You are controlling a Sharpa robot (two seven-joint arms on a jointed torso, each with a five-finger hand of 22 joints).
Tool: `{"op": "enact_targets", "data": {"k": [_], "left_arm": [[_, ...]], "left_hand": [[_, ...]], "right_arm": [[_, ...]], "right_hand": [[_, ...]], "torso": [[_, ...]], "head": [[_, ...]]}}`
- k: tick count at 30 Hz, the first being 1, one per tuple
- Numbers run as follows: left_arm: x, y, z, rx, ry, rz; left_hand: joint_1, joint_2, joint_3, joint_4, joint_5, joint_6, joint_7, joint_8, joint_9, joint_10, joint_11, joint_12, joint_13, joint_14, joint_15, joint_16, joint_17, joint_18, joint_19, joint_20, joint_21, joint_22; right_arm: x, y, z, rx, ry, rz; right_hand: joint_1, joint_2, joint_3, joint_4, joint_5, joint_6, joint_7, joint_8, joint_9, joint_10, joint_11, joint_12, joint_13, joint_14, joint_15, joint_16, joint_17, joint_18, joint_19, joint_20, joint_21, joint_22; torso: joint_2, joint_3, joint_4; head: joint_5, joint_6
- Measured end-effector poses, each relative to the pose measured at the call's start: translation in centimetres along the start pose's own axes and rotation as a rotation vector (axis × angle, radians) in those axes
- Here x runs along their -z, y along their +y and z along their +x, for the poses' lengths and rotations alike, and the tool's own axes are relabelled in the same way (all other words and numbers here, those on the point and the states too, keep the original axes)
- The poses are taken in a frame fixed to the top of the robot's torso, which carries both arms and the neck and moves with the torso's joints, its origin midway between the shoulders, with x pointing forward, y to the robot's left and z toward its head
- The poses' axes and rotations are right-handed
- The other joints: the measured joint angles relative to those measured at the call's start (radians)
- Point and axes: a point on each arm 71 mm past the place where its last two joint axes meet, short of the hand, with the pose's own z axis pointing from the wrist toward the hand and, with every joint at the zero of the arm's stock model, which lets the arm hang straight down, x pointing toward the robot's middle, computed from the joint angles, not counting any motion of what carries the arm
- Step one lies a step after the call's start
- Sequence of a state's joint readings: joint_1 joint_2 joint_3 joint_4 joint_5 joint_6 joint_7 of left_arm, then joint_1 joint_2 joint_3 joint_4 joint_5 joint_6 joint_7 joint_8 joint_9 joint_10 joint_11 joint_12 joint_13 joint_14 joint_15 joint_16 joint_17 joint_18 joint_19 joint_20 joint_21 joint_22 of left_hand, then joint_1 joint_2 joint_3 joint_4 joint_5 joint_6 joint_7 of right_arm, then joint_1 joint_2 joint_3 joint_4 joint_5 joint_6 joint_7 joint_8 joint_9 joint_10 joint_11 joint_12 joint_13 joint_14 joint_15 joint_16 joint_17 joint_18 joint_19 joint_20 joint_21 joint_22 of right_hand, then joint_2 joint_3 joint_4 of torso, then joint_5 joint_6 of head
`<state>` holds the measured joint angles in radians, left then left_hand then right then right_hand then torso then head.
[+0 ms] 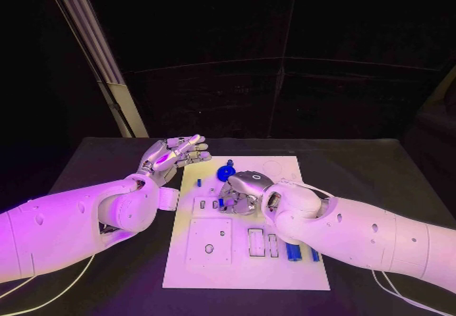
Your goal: Assemble the parts on the task board
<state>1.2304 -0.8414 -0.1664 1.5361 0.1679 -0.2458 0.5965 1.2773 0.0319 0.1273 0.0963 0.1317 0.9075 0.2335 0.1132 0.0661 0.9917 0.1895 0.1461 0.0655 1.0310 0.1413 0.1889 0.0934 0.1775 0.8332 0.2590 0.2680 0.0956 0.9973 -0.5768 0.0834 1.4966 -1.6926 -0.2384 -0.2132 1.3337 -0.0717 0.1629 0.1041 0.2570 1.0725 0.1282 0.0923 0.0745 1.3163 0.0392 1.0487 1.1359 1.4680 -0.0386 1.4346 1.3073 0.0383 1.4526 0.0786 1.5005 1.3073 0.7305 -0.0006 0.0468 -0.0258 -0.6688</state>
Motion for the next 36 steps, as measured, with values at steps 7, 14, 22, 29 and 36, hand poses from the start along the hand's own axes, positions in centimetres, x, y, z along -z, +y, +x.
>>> {"op": "enact_targets", "data": {"k": [7,14,22,29,36], "left_arm": [[0.0,0.0,-0.1,0.0,0.0,0.0],[-0.1,0.0,-0.2,-0.001,-0.002,0.0],[-0.1,0.0,-0.2,0.0,-0.001,-0.002],[-0.1,0.1,-0.5,-0.028,-0.002,-0.016],[-0.2,0.1,-1.9,-0.162,0.032,-0.104]], "left_hand": [[0.0,0.0,0.0,0.0,0.0,0.0,0.0,0.0,0.0,0.0,0.0,0.0,0.0,0.0,0.0,0.0,0.0,0.0,0.0,0.0,0.0,0.0],[0.0,0.0,0.0,0.0,0.0,0.0,0.0,0.0,0.0,0.0,0.0,0.0,0.0,0.0,0.0,0.0,0.0,0.0,0.0,0.0,0.0,0.0],[0.0,0.0,0.003,-0.003,0.0,0.0,0.0,0.0,0.0,0.0,0.0,0.0,0.0,0.0,0.0,0.0,0.0,0.0,0.0,0.0,0.0,-0.001],[0.004,0.004,0.01,-0.01,0.0,0.03,-0.014,0.001,0.002,0.057,-0.031,0.013,0.005,0.158,-0.041,0.07,0.042,0.0,0.116,-0.043,0.059,0.022],[-0.067,-0.035,-0.007,0.027,-0.027,0.153,-0.088,0.044,0.017,0.252,-0.114,0.075,0.038,0.42,-0.138,0.256,0.177,0.0,0.34,-0.139,0.204,0.085]], "right_arm": [[0.0,0.0,0.0,0.003,-0.003,0.007],[0.0,0.0,0.0,0.002,-0.014,0.017],[0.1,0.0,-0.1,-0.01,-0.05,0.024],[1.9,-0.6,-1.0,-0.072,-0.12,-0.014],[4.2,-3.5,-4.7,-0.281,-0.15,-0.008]], "right_hand": [[-0.033,-0.033,-0.023,0.023,0.016,-0.016,0.001,-0.012,0.001,-0.014,0.007,-0.025,-0.019,-0.003,0.003,-0.004,0.001,0.0,-0.003,0.003,-0.005,0.0],[-0.117,-0.061,-0.106,0.104,-0.031,-0.044,0.009,-0.02,-0.003,-0.041,0.013,-0.066,-0.058,-0.003,0.01,-0.009,0.001,0.0,-0.011,0.011,-0.009,0.0],[-0.107,-0.063,-0.25,0.185,-0.088,-0.066,0.015,-0.02,-0.003,-0.056,0.02,-0.066,-0.066,-0.003,0.017,-0.015,-0.003,0.0,-0.011,0.011,-0.01,0.0],[-0.07,-0.033,-0.273,0.19,-0.079,-0.108,0.025,-0.025,-0.009,-0.09,0.029,-0.093,-0.102,-0.003,0.024,-0.045,-0.042,0.0,-0.035,0.022,-0.029,0.0],[0.06,0.037,-0.261,0.142,-0.022,-0.107,0.02,-0.011,-0.005,-0.184,0.021,-0.281,-0.286,-0.031,0.022,-0.245,-0.29,0.055,-0.179,0.018,-0.154,-0.181]], "torso": [[0.0,0.0,-0.0006],[0.0,-0.0004,-0.0005],[0.0,-0.0005,0.0004],[-0.001,0.0012,-0.0002],[-0.01,0.0025,-0.0032]], "head": [[-0.001,-0.001],[-0.002,-0.001],[-0.002,0.0],[0.0,0.0],[0.012,-0.001]]}}
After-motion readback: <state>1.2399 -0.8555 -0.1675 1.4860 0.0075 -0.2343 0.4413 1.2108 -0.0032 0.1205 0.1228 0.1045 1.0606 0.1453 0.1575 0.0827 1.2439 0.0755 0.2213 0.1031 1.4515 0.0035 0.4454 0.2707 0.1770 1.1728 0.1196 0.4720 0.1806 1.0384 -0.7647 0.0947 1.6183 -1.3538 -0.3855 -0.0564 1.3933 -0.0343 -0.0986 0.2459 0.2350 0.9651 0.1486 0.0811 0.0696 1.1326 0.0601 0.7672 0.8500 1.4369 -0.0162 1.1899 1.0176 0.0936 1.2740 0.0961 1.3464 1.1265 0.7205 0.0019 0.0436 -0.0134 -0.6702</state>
